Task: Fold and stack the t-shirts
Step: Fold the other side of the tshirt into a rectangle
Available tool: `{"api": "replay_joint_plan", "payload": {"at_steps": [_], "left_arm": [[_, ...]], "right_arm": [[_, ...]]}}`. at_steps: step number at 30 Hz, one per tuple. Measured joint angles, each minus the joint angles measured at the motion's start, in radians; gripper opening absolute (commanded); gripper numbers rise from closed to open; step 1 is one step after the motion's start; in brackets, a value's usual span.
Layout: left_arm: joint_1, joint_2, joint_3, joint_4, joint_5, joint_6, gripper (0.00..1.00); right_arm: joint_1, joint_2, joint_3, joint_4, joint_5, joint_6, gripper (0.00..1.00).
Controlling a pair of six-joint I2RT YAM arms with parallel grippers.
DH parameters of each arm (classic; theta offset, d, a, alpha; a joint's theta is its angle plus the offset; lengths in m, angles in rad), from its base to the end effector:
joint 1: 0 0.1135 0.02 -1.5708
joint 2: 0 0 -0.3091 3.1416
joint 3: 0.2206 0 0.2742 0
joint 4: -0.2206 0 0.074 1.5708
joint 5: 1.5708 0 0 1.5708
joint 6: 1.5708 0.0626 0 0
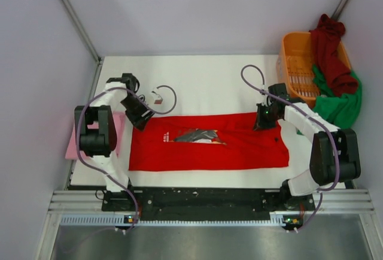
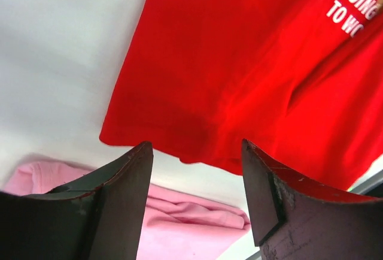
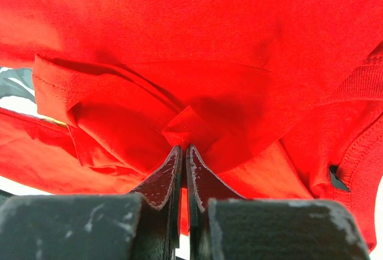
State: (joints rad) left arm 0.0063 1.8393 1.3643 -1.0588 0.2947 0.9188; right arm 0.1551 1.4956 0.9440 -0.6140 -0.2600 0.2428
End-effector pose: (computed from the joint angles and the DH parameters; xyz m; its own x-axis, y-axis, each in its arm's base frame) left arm 0.3724 -0.0158 0.2087 -0.6026 0.7568 -0.2532 0.7972 0.5856 -0.1467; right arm 0.3029 0.0636 0.2090 -0.9413 0.0880 -0.3258 -0.0238 0.9457 0.3241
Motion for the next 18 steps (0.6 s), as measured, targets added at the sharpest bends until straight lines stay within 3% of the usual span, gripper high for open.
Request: {"api": "replay_joint_plan", "payload": {"at_steps": [7,14,16,18], "left_arm": [[-0.08,0.038,-0.001,0.049,-0.119,-0.001,0.52],[-0.08,0.084,-0.033,0.055,-0.164,0.001,0.42],[-0.08,0.084,-0.047,0.054,-0.176,0.003,0.29],[-0.08,0.084,-0.048,0.056,-0.183,0.003,0.07]], "right_arm": [[0.0,0.004,0.0,0.0,0.006,-0.005,0.0],[0.0,0.005,0.0,0.001,0.018,-0.007,0.0],[0.0,0.005,0.0,0.001,0.02,-0.007,0.0],[0.0,0.006,0.0,0.001,0.023,-0.007,0.0]]}}
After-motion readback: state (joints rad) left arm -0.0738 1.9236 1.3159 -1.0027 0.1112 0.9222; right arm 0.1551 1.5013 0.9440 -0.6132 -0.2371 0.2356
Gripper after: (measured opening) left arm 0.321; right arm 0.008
